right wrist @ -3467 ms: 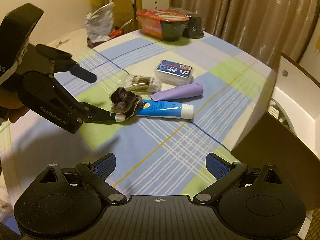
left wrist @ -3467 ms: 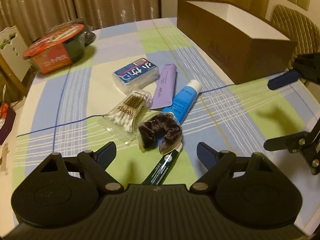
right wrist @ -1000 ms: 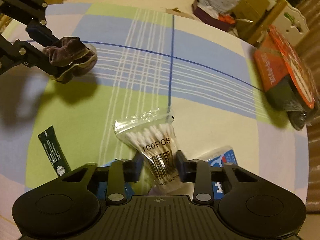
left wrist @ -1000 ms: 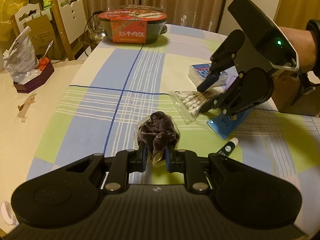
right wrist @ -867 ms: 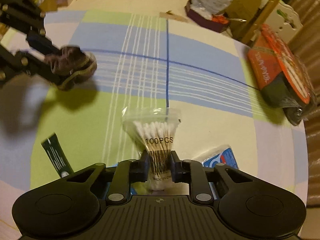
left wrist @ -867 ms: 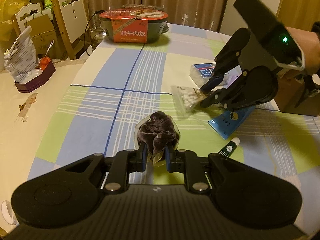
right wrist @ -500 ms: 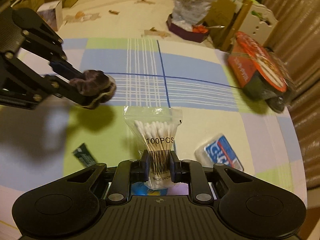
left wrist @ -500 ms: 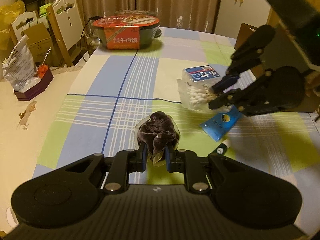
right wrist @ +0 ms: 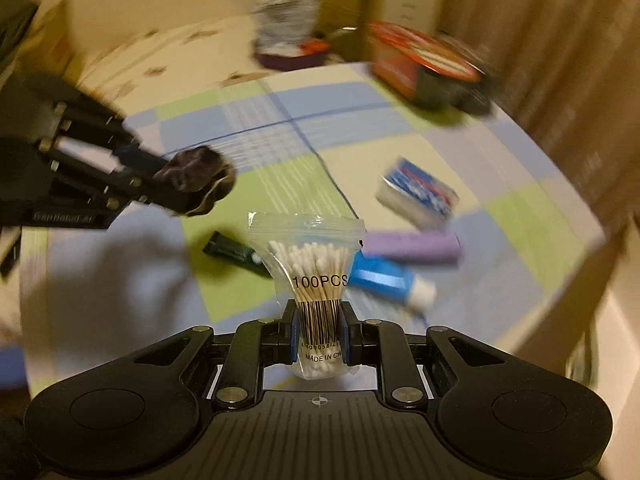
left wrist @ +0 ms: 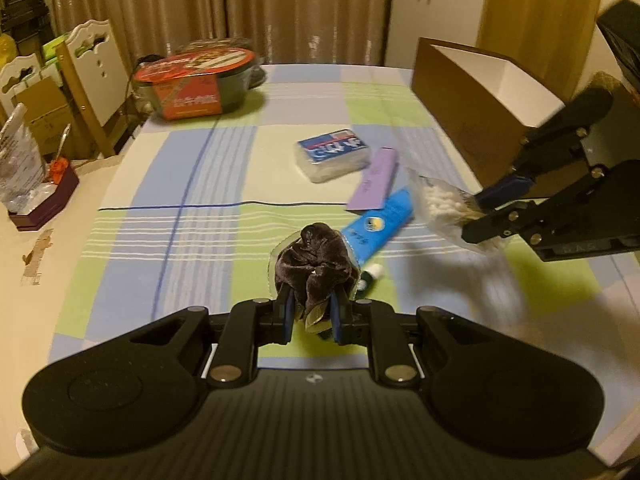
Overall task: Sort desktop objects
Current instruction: 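Carry the scrunchie and swab bag over the brown box with both grippers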
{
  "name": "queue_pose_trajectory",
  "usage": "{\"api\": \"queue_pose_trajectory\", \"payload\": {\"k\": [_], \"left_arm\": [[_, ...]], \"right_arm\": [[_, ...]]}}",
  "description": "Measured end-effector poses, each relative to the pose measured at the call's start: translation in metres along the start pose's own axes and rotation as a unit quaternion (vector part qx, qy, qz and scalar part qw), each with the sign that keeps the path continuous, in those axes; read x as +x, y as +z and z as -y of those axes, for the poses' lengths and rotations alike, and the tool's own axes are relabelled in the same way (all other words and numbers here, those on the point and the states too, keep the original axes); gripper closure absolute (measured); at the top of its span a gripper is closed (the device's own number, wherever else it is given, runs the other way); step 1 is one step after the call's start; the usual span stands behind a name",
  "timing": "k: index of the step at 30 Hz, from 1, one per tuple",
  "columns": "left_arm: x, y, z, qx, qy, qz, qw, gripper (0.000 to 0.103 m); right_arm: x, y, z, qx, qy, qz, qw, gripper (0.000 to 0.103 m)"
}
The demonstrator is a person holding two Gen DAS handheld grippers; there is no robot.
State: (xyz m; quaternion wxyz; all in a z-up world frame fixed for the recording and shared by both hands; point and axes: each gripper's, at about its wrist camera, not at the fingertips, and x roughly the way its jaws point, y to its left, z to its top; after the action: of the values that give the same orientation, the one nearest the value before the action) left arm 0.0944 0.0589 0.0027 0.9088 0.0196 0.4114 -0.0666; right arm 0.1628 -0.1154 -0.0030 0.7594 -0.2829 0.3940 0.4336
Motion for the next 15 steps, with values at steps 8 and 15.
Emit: {"api": "queue_pose_trajectory", "payload": {"k": [8, 15], "left_arm": [[0.003, 0.010, 0.041, 0.040, -0.045, -0.003, 0.9982, 0.089], [0.007, 0.024, 0.087, 0.089, -0.086, 0.003, 0.9924, 0.089]], "right_arm": [[-0.047, -0.055, 0.018, 0.146, -0.045, 0.010, 0.988, 0.085], [-0.090, -0.099, 0.029, 0.225, -0.093, 0.017, 0.970, 0.085]]}}
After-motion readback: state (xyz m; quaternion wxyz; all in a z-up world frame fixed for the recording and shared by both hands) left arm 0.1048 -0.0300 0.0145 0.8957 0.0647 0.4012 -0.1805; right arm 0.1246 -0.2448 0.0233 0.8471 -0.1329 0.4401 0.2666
